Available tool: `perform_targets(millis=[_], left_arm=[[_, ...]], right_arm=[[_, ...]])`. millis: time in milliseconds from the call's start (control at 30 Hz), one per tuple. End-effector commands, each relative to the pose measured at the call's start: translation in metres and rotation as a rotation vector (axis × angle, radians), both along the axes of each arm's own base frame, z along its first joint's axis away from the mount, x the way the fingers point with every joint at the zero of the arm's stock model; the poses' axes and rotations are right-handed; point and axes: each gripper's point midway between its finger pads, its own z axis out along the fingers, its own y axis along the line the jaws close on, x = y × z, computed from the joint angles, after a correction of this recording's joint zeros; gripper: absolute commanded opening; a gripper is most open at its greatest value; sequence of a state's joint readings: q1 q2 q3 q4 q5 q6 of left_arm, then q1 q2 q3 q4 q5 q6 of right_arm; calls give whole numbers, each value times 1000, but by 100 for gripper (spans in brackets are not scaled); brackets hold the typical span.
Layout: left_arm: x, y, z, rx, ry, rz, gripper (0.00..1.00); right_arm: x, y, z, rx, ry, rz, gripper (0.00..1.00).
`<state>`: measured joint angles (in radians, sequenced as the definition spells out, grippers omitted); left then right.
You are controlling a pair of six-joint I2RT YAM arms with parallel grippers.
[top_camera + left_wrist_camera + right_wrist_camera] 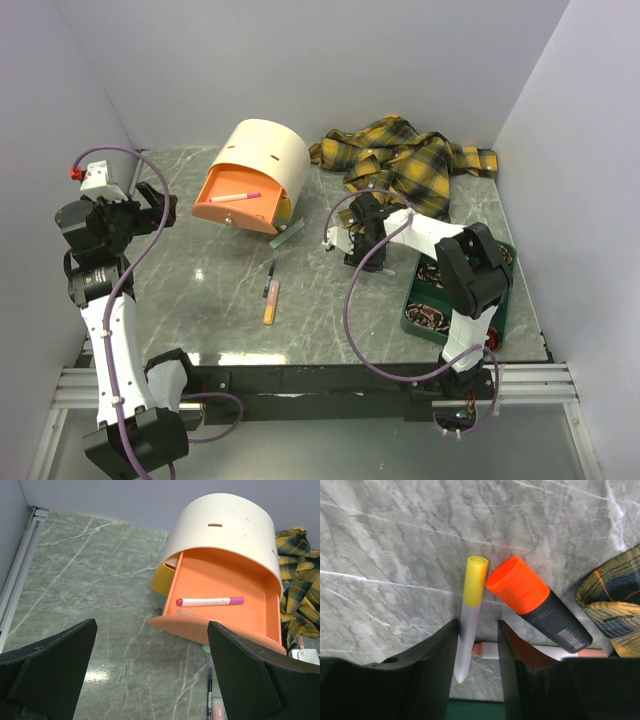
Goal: Sort the stationery into containers
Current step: Pick up the pen from the center of the board, then place the pen in the drawer.
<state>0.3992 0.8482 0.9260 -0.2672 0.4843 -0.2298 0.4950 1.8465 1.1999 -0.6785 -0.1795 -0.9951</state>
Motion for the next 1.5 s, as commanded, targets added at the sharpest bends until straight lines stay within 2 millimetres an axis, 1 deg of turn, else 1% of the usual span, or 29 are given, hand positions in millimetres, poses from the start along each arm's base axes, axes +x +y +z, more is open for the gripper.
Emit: perform_targets(millis=[0, 33, 67, 100, 167, 267, 367, 400, 533, 567, 600, 667, 700, 767, 800, 833, 867, 933, 967, 1033, 1067, 1100, 1167, 1233, 1267, 1300, 1367, 1433, 1467], left_arm=[[1, 1, 20, 25, -50, -3, 100], [2, 2, 20, 23, -52, -3, 99], [1, 1, 20, 24, -51, -3, 99], [1, 1, 20, 22, -51, -4, 99], [2, 1, 21, 24, -53, -7, 99], [4, 1, 21, 22, -56, -12, 99], [6, 0, 20, 11, -60, -17, 99], [7, 0, 19, 6, -60, -20, 99], [11, -1, 17, -12, -62, -28, 99], [11, -2, 17, -14, -63, -35, 100], [12, -2, 18, -16, -66, -37, 99], [13, -3, 19, -23, -68, -39, 99], [13, -3, 19, -25, -70, -40, 100], [14, -2, 19, -28, -70, -38, 99], [14, -2, 18, -29, -67, -36, 100], [14, -2, 18, -30, -66, -38, 100], [14, -2, 19, -30, -68, -38, 99], [13, -3, 17, -35, -66, -40, 99], [13, -3, 18, -36, -69, -40, 99], [13, -4, 20, -34, -71, -40, 100], [12, -3, 21, -31, -72, -39, 100], [12, -3, 23, -26, -74, -38, 99], [11, -2, 22, -23, -70, -32, 99], [10, -2, 22, -21, -70, -30, 99], [9, -2, 21, -20, -68, -28, 100], [8, -2, 21, -20, -66, -25, 99], [8, -2, 21, -19, -66, -25, 100], [7, -1, 23, -16, -68, -19, 100], [6, -2, 23, -17, -66, -19, 100]], right_arm=[[3, -4, -7, -32, -14, -15, 42], [2, -5, -9, -40, -6, -11, 38], [0, -5, -10, -46, 0, -6, 30], [-4, -6, -12, -51, 14, -4, 24], [-8, -4, -7, -33, 21, 5, 10], [-13, 3, 16, 13, 28, 5, 5], [-18, 20, 56, 123, 23, 24, 4], [-21, 30, 74, 169, 27, 43, 4], [-24, 52, 141, 323, -23, 83, 2], [-24, 56, 154, 354, -34, 92, 2], [-20, 65, 174, 400, -63, 88, 2], [-17, 78, 202, 498, -90, 83, 2], [-9, 88, 223, 561, -129, 60, 1], [-6, 104, 249, 665, -144, 49, 1], [3, 114, 268, 736, -172, 21, 1], [6, 121, 277, 776, -181, 16, 1], [14, 132, 294, 841, -214, 6, 1], [23, 144, 304, 883, -236, 9, 1], [25, 153, 318, 913, -261, 24, 1], [37, 170, 322, 945, -258, 16, 0], [39, 180, 337, 973, -277, 34, 0], [45, 189, 333, 983, -258, 24, 0], [46, 205, 347, 1023, -265, 40, 0], [53, 219, 346, 1044, -255, 40, 0], [52, 225, 353, 1065, -255, 45, 0], [54, 235, 348, 1073, -244, 51, 1], [56, 245, 349, 1091, -235, 53, 1], [60, 259, 338, 1091, -218, 51, 1], [61, 263, 341, 1108, -215, 46, 1]])
